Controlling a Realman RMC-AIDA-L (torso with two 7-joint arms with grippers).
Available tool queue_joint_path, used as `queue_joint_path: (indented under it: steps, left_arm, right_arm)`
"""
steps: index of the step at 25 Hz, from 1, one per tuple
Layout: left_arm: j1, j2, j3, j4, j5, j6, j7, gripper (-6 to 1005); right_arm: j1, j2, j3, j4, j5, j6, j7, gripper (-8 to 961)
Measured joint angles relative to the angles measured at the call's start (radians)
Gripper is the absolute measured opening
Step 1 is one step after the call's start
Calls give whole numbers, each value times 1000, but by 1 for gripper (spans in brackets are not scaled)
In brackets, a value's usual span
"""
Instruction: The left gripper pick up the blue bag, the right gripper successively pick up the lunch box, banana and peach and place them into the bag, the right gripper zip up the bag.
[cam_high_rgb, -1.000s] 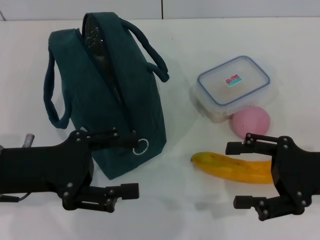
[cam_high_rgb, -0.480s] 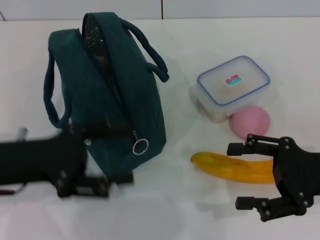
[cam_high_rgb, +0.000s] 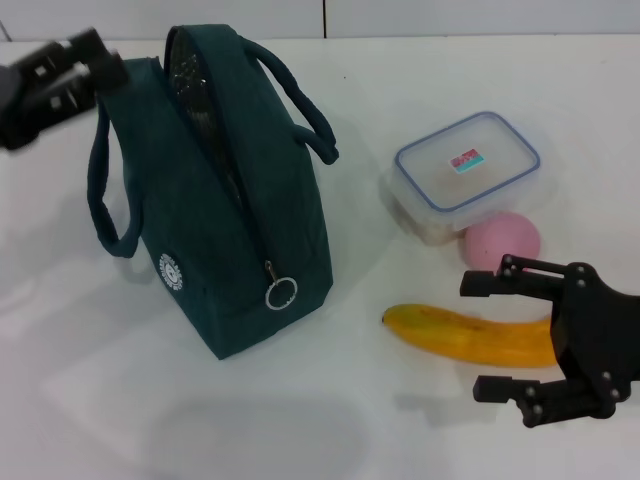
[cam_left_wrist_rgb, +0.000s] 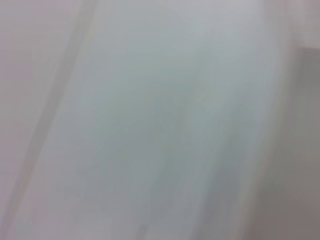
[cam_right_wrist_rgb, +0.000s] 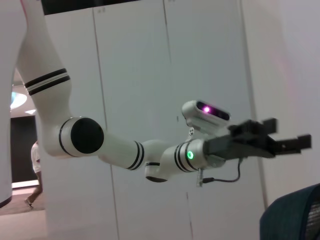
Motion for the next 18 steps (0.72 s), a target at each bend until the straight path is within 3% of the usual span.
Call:
queue_joint_path:
  steps: [6,12,18]
  left_arm:
    - [-14,21,-4,55,106,-168,-236,874]
    - [-23,17,9,267,339,-176,-593,874]
    - [-35,13,147,434,444,-163,-881,874]
  right_arm:
    - [-5,-2,12,0,6,2,0,856]
    - [-7,-7,37,0,5,6,0,857]
    - [-12,-11,51,0,6,8,0,857]
